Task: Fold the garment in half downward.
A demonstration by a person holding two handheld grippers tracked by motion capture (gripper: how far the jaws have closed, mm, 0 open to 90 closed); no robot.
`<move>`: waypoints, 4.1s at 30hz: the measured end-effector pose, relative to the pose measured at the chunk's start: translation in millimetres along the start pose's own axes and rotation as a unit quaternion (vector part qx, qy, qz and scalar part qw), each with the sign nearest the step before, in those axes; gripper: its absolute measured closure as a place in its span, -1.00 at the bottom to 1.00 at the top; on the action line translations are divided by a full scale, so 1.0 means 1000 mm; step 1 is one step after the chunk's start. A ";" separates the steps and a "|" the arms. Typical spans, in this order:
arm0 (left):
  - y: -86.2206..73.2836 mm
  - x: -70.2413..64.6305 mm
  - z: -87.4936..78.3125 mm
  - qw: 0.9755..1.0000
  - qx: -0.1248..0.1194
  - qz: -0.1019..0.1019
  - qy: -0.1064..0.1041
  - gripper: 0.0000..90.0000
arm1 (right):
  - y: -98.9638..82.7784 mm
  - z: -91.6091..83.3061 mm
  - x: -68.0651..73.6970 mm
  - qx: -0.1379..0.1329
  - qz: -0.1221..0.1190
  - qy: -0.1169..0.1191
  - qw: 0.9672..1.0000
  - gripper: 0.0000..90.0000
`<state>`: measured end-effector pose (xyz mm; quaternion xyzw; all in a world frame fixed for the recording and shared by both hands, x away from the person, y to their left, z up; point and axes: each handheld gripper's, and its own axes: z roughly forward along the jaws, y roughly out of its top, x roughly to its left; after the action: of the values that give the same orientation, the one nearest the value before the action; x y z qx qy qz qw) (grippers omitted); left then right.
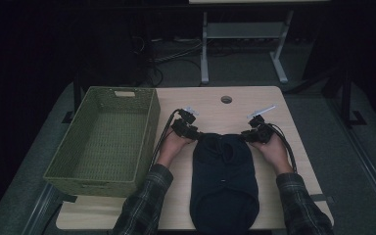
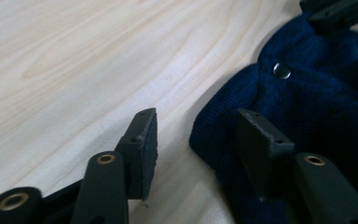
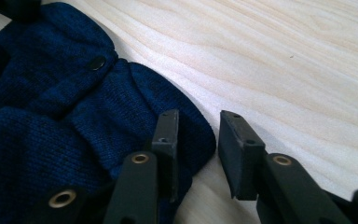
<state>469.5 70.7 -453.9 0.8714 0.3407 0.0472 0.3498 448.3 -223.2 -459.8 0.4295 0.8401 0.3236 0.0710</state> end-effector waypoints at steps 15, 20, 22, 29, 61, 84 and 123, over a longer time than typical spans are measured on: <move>0.005 -0.006 0.007 0.999 0.038 0.012 -0.024 0.82 | 0.000 0.001 0.000 0.004 0.017 0.013 1.000 0.88; 0.008 -0.006 -0.001 0.999 0.039 0.004 -0.019 0.85 | 0.004 -0.002 0.006 0.011 -0.001 -0.005 1.000 0.91; 0.012 -0.006 -0.008 0.999 0.031 0.005 -0.019 0.85 | 0.005 -0.005 0.007 0.006 -0.006 -0.009 1.000 0.91; 0.024 -0.010 -0.027 1.000 0.008 0.019 -0.008 0.85 | 0.010 -0.020 0.009 -0.022 -0.005 -0.010 1.000 0.91; 0.068 -0.030 -0.099 0.993 -0.073 0.075 0.051 0.84 | 0.069 -0.103 0.029 -0.100 -0.066 -0.055 0.991 0.91; 0.035 -0.061 -0.105 0.995 -0.058 0.083 0.020 0.84 | 0.017 -0.102 0.048 -0.108 -0.074 -0.028 0.991 0.89; -0.048 -0.106 -0.108 0.994 -0.026 0.099 -0.039 0.80 | -0.075 -0.103 0.102 -0.098 -0.102 0.024 0.990 0.84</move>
<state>327.3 91.7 -386.9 0.8928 0.2372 0.0562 0.3789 293.5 -226.6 -409.1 0.3246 0.8452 0.4055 0.1256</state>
